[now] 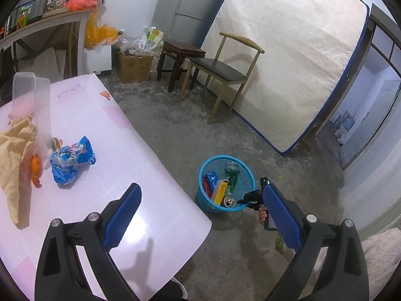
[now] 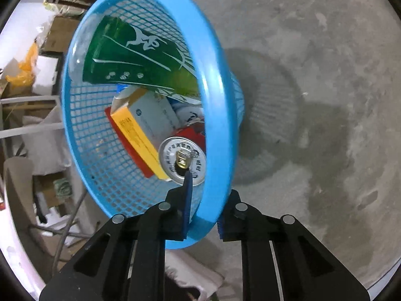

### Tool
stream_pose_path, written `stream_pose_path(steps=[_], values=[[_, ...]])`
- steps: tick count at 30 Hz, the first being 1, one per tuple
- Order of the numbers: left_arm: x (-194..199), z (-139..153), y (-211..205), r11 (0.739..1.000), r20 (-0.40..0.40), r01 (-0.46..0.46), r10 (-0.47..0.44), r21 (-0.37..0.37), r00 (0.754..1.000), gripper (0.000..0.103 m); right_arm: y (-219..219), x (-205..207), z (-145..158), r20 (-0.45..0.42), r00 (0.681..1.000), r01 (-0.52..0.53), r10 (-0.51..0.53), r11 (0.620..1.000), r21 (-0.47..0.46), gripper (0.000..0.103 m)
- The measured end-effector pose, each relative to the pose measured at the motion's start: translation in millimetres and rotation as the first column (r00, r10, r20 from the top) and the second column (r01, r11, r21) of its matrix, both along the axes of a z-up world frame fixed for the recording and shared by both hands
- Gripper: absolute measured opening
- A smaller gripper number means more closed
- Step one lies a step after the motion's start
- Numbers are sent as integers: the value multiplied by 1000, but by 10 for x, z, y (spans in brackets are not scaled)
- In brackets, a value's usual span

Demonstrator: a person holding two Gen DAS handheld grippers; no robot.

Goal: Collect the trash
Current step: 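Move both tools back toward the table of trash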

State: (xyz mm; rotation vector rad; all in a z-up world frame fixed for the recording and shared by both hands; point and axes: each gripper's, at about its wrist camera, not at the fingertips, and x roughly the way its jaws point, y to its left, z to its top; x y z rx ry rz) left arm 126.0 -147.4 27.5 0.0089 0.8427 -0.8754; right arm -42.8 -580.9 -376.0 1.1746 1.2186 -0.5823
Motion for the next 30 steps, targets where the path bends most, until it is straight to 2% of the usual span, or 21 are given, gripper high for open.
stream_pose_path(steps=[3,9,16,19,21,24,26,28,30], values=[[22,-15,-3,1000,1,-4,4,7,1000,96,-145,92,32,-6,999,-45,45,999,-19,15],[23,-44,-18,1000,-11,-7,8,16,1000,96,-327,228,57,-19,999,-42,41,996,-73,13],[47,-50,-44,999,-14,-19,20,35,1000,96,-562,529,87,-109,993,-75,52,972,-224,14],[62,-56,-24,999,-14,-30,31,39,999,96,-631,541,47,-149,988,-87,51,966,-244,15],[75,-66,-8,999,-17,-37,37,39,999,96,-634,492,35,-156,987,-74,36,966,-248,20],[77,-67,15,998,-19,-45,46,37,999,96,-660,432,92,-127,992,-48,14,963,-267,35],[69,-63,33,998,-18,-48,49,36,999,96,-668,424,152,-120,993,-43,10,960,-278,52],[66,-54,48,998,-16,-47,48,34,999,96,-654,405,234,-118,993,-48,13,954,-297,53],[50,-54,70,998,-13,-49,50,33,999,96,-651,360,312,-109,994,-37,2,947,-320,59]])
